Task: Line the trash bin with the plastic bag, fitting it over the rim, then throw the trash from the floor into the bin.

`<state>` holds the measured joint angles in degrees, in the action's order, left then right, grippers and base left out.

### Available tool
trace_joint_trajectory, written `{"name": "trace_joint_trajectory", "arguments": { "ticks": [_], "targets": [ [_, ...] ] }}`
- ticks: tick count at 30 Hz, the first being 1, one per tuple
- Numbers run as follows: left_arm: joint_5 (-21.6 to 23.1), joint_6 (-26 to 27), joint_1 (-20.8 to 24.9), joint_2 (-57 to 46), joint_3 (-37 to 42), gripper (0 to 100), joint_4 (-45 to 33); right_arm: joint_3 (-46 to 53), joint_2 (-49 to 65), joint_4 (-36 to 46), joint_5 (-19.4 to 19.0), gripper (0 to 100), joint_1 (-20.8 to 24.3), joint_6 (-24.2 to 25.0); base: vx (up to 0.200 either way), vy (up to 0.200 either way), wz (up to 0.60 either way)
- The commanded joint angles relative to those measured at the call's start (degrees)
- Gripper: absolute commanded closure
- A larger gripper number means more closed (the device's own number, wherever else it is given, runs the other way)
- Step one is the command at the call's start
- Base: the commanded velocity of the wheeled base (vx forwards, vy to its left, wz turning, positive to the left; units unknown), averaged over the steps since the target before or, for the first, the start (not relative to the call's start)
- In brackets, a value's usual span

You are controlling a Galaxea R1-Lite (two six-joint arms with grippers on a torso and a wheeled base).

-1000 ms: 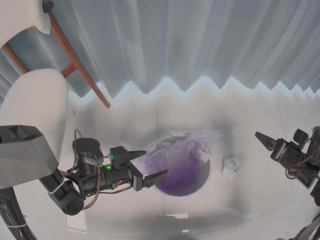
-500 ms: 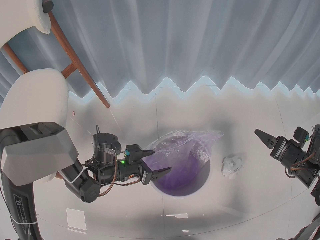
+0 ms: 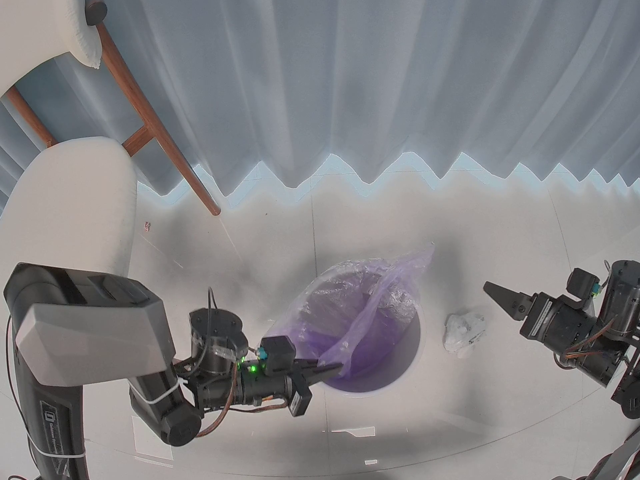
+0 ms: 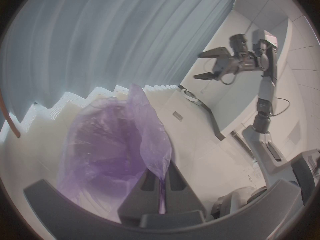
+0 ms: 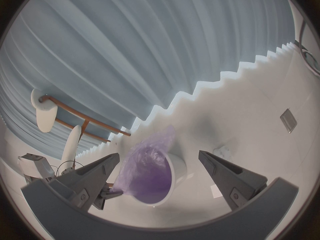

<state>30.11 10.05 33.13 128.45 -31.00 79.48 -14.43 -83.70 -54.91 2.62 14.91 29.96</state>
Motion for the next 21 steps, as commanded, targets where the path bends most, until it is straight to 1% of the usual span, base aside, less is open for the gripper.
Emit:
{"name": "trace_joint_trajectory", "arguments": {
  "ticks": [1,5,11,13,17,21],
  "targets": [
    [1.00,-0.29,4.13,5.05,7.89,100,6.47,-4.73,-8.15,1.03,-1.30,0,3.11,1.59,0.000,0.000,0.00],
    [1.00,-0.64,4.75,5.41,9.03,100,6.83,-12.90,-11.57,8.41,-1.57,0,4.78,1.94,0.000,0.000,0.00],
    [1.00,-0.64,5.36,5.93,8.76,100,6.83,-24.33,-13.59,23.97,-3.24,0,7.06,1.68,0.000,0.000,0.00],
    [0.83,-0.64,5.45,5.93,8.59,100,6.83,-26.00,-15.09,25.55,-3.24,0,8.03,1.50,0.000,0.000,0.00],
    [0.65,-0.73,6.15,5.93,8.59,100,6.83,-28.46,-18.78,25.55,-3.15,0,9.52,0.27,0.000,0.000,0.00],
    [0.56,-0.73,6.59,6.11,8.32,100,6.83,-29.86,-21.59,25.64,-3.06,0,11.72,-2.98,0.000,0.000,0.00]
  ]
}}
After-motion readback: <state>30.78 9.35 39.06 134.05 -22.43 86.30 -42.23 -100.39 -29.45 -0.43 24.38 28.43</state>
